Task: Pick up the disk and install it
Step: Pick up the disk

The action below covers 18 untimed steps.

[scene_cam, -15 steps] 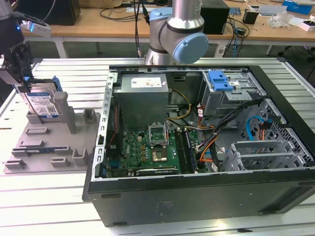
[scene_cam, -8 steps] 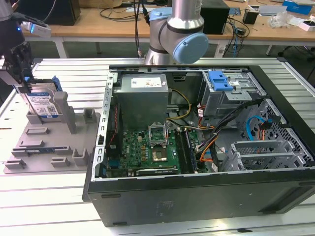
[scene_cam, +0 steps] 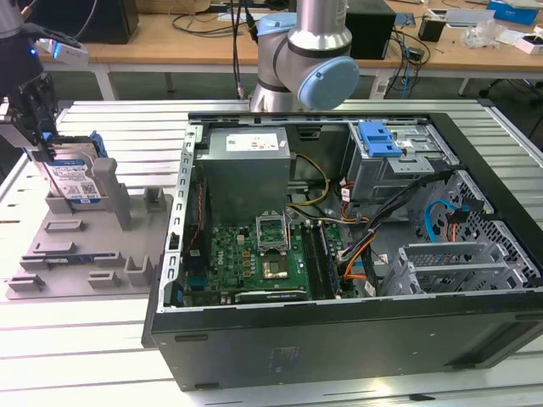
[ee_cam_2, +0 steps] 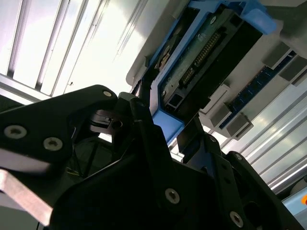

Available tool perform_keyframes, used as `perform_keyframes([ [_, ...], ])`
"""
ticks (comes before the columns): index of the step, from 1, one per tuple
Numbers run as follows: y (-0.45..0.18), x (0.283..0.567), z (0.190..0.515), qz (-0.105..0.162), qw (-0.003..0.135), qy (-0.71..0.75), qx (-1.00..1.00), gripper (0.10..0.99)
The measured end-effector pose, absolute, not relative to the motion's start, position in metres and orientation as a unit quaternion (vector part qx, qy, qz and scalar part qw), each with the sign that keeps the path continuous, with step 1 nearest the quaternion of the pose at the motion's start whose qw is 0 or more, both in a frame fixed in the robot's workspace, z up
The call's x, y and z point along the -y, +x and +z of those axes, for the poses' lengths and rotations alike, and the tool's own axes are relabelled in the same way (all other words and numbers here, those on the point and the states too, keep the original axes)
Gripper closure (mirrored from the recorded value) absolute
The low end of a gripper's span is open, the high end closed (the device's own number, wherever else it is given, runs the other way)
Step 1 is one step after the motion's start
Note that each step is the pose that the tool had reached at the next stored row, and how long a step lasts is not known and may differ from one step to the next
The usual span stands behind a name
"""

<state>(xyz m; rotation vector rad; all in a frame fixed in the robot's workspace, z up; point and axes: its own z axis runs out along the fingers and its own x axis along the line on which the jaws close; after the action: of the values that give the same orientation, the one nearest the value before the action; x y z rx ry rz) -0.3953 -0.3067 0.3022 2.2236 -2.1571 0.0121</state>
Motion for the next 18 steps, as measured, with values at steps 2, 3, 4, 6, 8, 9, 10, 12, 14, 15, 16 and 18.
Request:
perform_keyframes([
  [2, -0.3953, 0.3067, 0.3016, 0.004, 0.022, 0.718, 0.696, 0.604],
  [3, -0.3953, 0.3067, 0.3013, 0.004, 0.022, 0.718, 0.696, 0.604],
  [4, -0.3953, 0.3067, 0.3009, 0.004, 0.022, 0.718, 0.696, 0.604],
  [6, -0.3953, 0.3067, 0.3003, 0.004, 0.022, 0.718, 0.696, 0.604],
  [8, -0.3953, 0.3067, 0.2997, 0.004, 0.022, 0.718, 0.696, 0.604],
  [9, -0.3956, 0.3068, 0.2993, 0.004, 0.022, 0.717, 0.696, 0.604],
  [10, -0.3956, 0.3068, 0.2992, 0.004, 0.022, 0.717, 0.696, 0.604],
  [12, -0.3955, 0.3071, 0.2990, 0.004, 0.022, 0.718, 0.696, 0.604],
  [14, -0.3955, 0.3073, 0.2989, 0.004, 0.022, 0.718, 0.696, 0.604],
  [15, -0.3955, 0.3074, 0.2989, 0.004, 0.022, 0.717, 0.696, 0.604],
  [16, -0.3955, 0.3076, 0.2989, 0.004, 0.022, 0.718, 0.696, 0.604],
  [18, -0.3956, 0.3076, 0.2987, 0.004, 0.022, 0.717, 0.696, 0.604],
])
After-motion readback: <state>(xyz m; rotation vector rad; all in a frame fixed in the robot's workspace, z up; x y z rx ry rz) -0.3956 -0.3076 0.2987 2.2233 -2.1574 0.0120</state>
